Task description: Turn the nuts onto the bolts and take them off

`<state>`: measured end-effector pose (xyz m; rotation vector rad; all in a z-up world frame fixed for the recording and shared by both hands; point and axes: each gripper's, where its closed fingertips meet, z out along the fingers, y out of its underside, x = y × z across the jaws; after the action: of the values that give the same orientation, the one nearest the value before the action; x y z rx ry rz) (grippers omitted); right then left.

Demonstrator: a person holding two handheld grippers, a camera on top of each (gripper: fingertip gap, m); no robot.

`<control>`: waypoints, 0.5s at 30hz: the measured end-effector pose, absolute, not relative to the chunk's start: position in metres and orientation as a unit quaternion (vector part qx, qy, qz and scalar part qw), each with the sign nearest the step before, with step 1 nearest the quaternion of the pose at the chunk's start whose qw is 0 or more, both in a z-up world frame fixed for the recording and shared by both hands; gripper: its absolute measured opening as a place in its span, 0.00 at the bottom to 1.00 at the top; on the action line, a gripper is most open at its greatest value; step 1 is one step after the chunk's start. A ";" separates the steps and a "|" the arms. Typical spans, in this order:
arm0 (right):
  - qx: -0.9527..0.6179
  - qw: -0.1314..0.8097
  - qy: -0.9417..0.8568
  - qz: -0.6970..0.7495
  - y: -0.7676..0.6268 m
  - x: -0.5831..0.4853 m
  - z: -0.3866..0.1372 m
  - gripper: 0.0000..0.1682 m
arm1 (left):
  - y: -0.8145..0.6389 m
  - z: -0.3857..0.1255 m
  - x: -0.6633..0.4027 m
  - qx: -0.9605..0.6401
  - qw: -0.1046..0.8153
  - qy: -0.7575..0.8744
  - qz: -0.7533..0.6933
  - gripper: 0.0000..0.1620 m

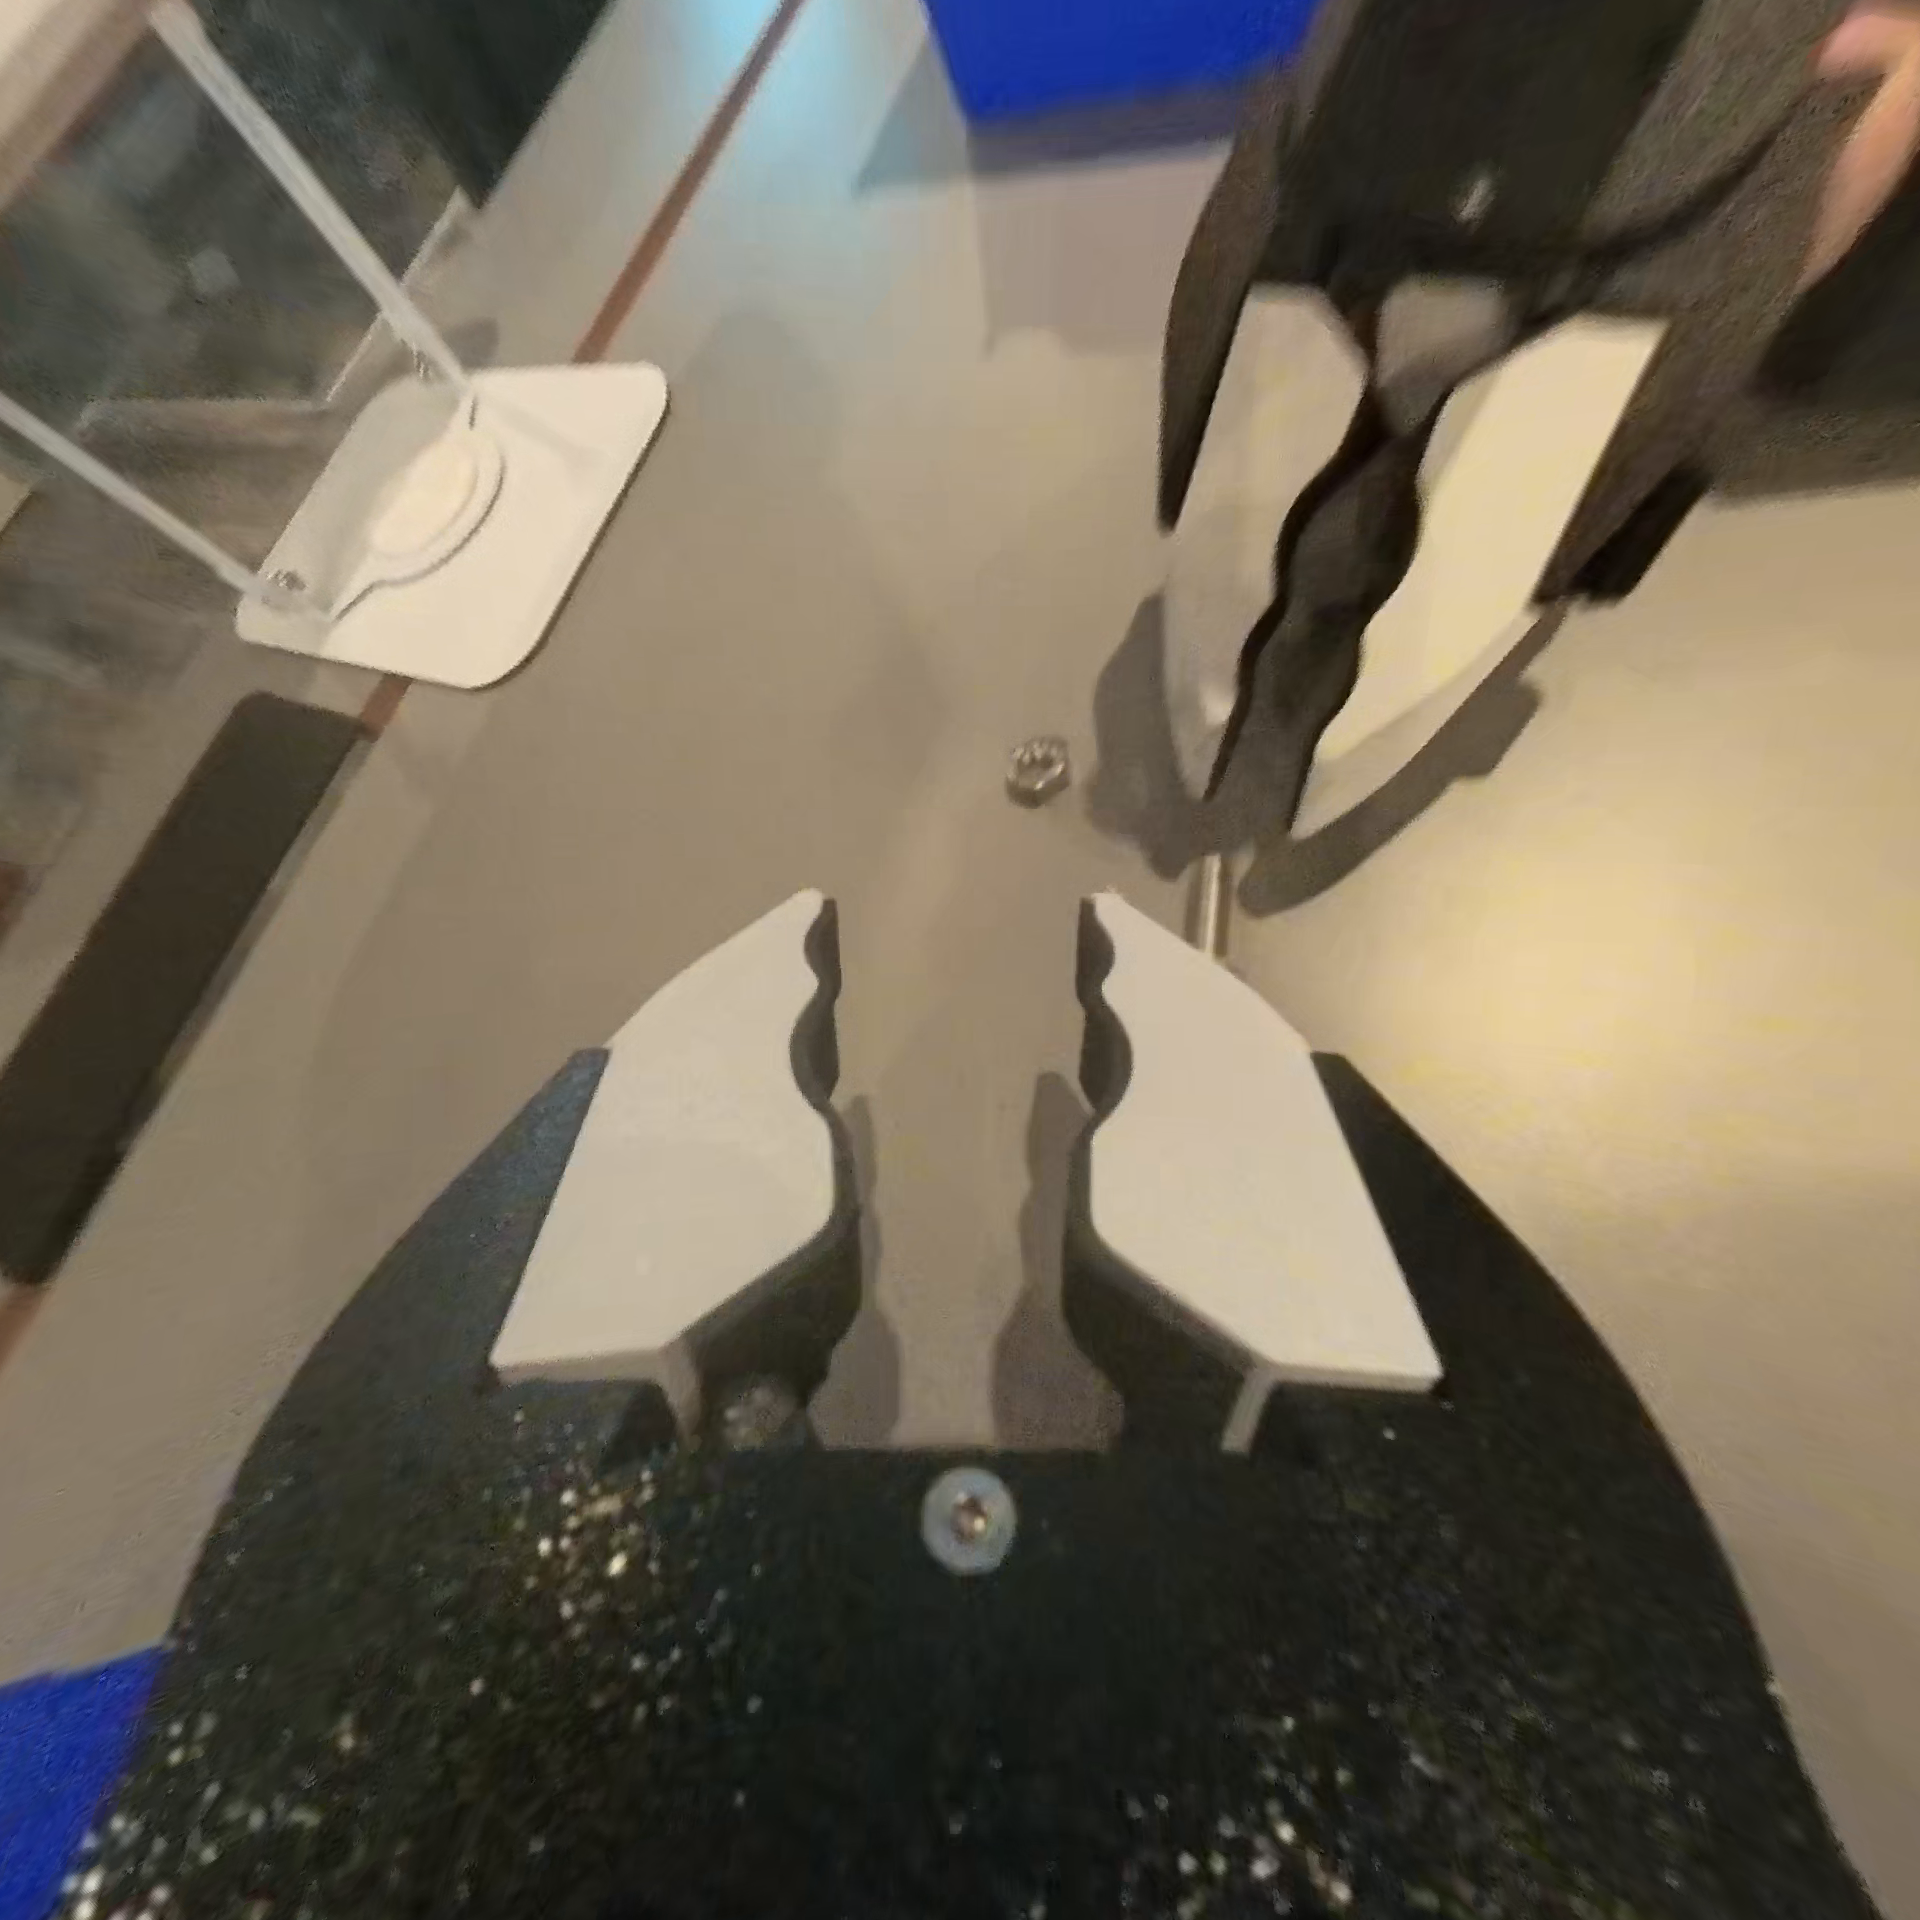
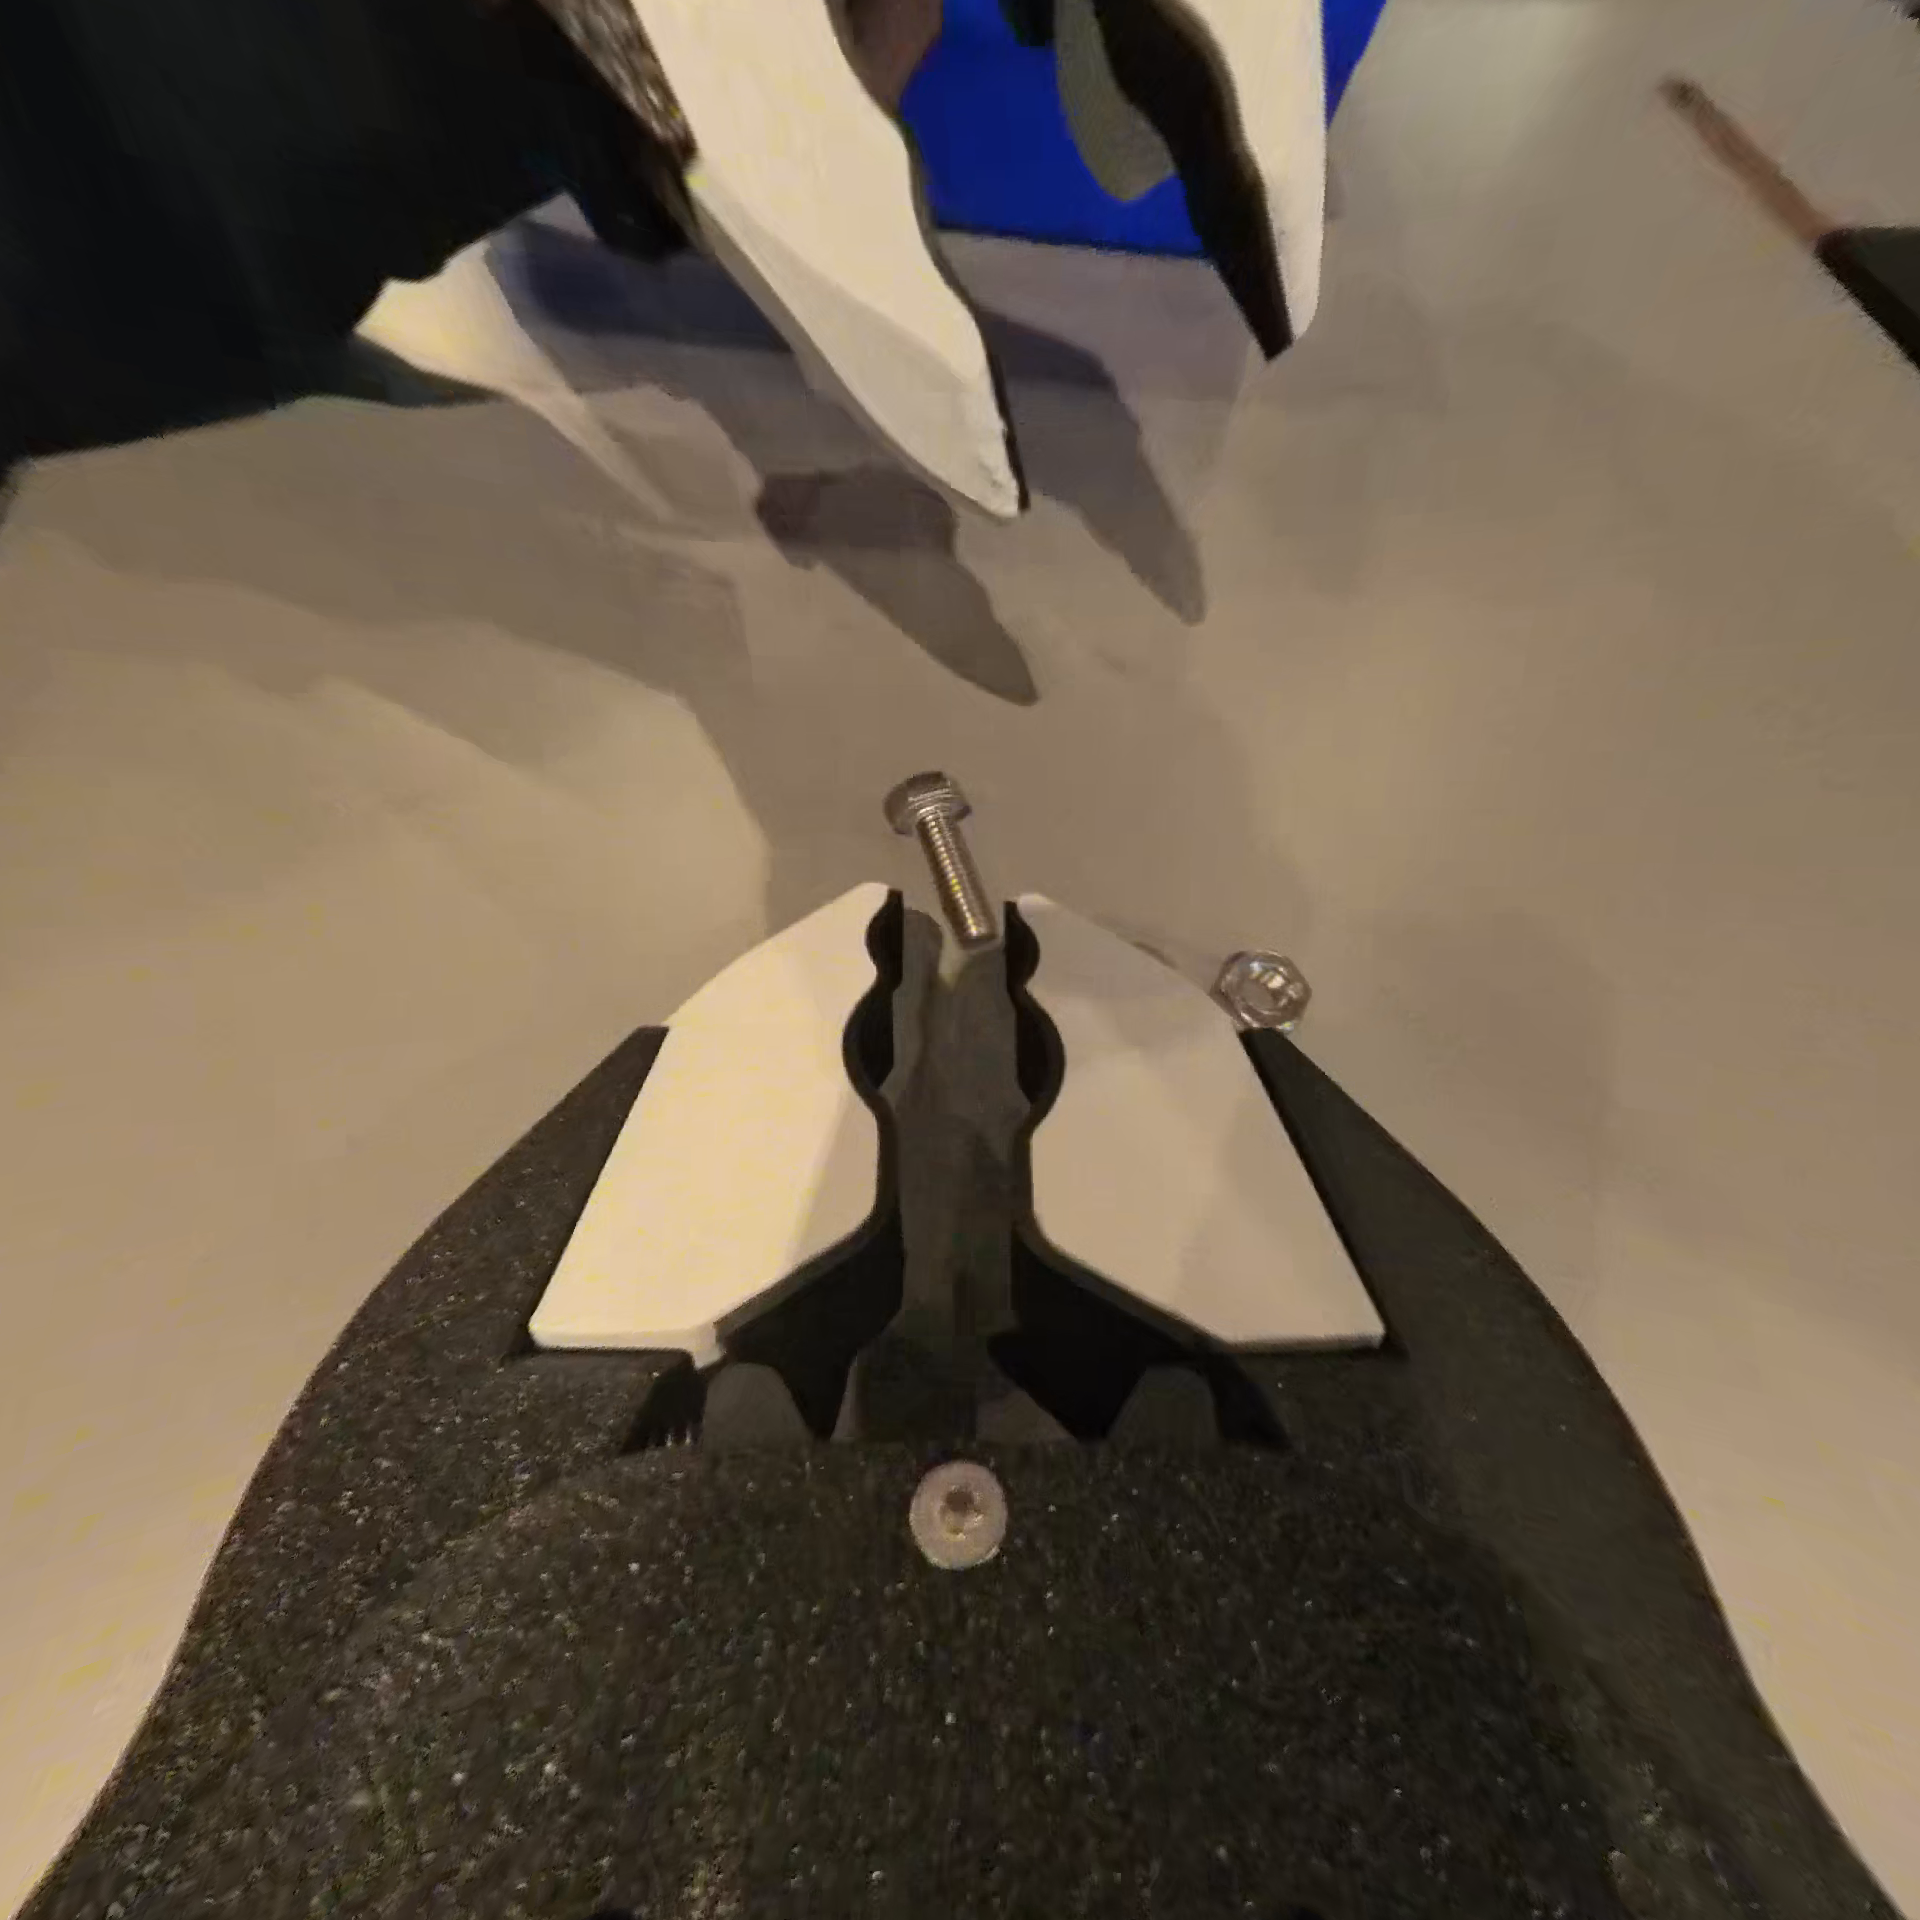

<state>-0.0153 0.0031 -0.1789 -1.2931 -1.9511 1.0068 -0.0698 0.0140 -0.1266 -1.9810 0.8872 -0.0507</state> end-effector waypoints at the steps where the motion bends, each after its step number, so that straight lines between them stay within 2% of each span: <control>1: -0.487 0.288 -0.735 0.375 0.003 -0.017 -0.181 0.11 | 0.013 -0.125 -0.068 -0.801 0.481 0.354 -0.043 0.27; 8: -0.499 0.256 -0.752 0.347 0.003 -0.023 -0.195 0.12 | 0.005 -0.130 -0.067 -0.790 0.496 0.343 -0.110 0.27; 15: -0.510 0.240 -0.746 0.354 0.002 -0.024 -0.196 0.06 | 0.004 -0.134 -0.070 -0.789 0.497 0.344 -0.113 0.26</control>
<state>-0.0240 0.0023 -0.1962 -1.3966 -2.0417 0.9688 -0.0696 0.0041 -0.1342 -1.9104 0.8319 -0.2731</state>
